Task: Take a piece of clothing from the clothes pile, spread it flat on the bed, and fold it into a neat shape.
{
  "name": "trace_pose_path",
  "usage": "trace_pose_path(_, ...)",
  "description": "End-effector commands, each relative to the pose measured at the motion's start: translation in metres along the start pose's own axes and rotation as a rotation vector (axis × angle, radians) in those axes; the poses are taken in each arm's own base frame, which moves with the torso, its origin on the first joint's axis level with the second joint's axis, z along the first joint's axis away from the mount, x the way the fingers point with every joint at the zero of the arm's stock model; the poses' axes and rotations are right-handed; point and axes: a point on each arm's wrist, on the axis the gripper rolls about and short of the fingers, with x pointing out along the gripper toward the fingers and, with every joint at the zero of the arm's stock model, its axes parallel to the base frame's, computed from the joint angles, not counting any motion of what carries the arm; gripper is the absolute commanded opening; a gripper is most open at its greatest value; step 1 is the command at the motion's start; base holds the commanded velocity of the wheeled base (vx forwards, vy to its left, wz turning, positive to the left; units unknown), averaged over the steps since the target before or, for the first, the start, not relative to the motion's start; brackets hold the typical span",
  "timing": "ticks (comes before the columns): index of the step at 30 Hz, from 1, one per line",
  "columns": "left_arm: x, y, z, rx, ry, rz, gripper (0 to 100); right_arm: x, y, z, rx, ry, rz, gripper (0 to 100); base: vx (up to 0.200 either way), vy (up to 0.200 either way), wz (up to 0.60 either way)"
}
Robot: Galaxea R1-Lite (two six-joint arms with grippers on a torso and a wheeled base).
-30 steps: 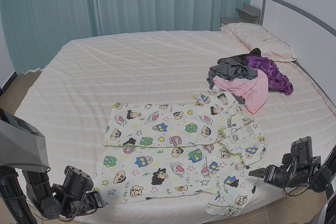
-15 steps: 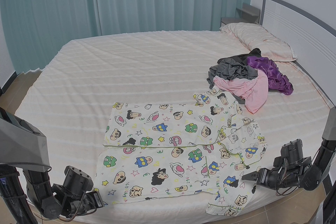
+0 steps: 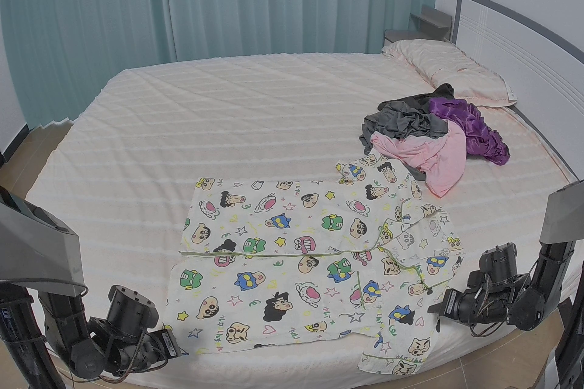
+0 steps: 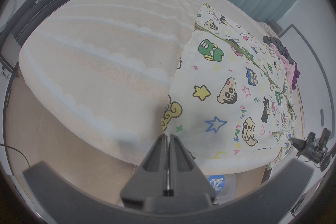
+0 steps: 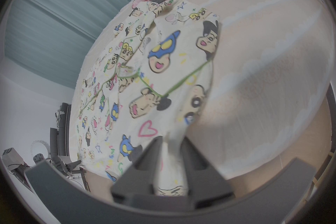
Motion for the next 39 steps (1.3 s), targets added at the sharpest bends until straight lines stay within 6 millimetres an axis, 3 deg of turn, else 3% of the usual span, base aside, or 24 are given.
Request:
trace_pose_path(1, -0.001, 0.002, -0.002, 0.0, 0.008, 0.006, 0, 0.001, -0.007, -0.008, 0.005, 0.027, -0.029, 0, 0.0, 0.0, 0.0)
trace_pose_path(12, -0.001, 0.004, -0.004, 0.032, 0.023, 0.021, 0, -0.027, -0.032, -0.01, -0.079, 0.011, -0.103, 0, 0.0, 0.0, 0.0)
trace_pose_path(38, -0.002, 0.009, -0.014, 0.093, 0.104, 0.083, 0, -0.032, -0.039, -0.021, -0.15, 0.052, -0.161, 0, 0.0, 0.0, 0.0)
trace_pose_path(39, -0.002, 0.01, -0.015, 0.096, 0.111, 0.09, 100, -0.033, -0.039, -0.021, -0.151, 0.054, -0.16, 100, 0.0, 0.0, 0.0)
